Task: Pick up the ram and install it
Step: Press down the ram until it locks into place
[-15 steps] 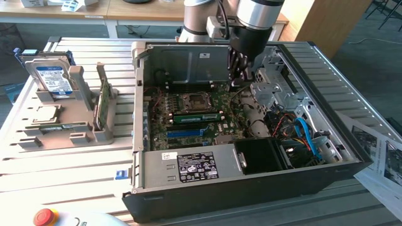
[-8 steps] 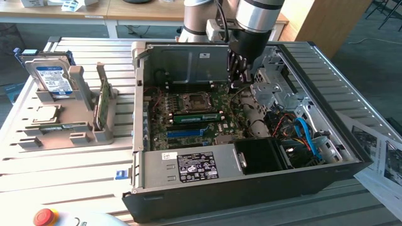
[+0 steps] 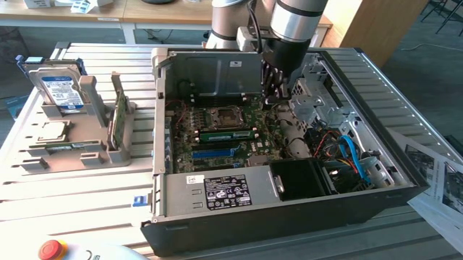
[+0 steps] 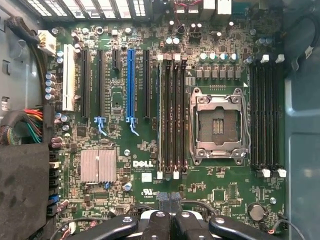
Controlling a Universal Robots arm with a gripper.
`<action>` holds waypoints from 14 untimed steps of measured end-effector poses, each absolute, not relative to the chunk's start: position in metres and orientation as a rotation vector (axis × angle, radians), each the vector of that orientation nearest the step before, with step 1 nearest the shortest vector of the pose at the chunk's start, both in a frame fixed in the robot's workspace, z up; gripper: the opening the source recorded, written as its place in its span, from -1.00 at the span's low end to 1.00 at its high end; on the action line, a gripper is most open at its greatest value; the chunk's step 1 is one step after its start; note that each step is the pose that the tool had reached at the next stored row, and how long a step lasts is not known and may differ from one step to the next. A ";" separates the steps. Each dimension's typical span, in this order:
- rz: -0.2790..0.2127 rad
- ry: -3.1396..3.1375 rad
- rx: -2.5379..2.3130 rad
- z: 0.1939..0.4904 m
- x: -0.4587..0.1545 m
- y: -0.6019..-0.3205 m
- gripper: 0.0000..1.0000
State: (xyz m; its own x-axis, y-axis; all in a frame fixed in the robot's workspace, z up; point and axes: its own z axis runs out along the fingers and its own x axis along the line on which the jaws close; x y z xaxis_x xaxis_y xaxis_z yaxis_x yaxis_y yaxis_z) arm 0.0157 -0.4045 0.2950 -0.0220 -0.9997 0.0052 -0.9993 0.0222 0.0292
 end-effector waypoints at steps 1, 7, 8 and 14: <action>-0.027 -2.229 2.180 0.294 0.016 -0.404 -0.80; -0.027 -2.229 2.179 0.288 0.016 -0.404 -0.80; -0.027 -2.229 2.179 0.287 0.016 -0.404 -0.80; -0.027 -2.230 2.179 0.281 0.016 -0.404 -0.80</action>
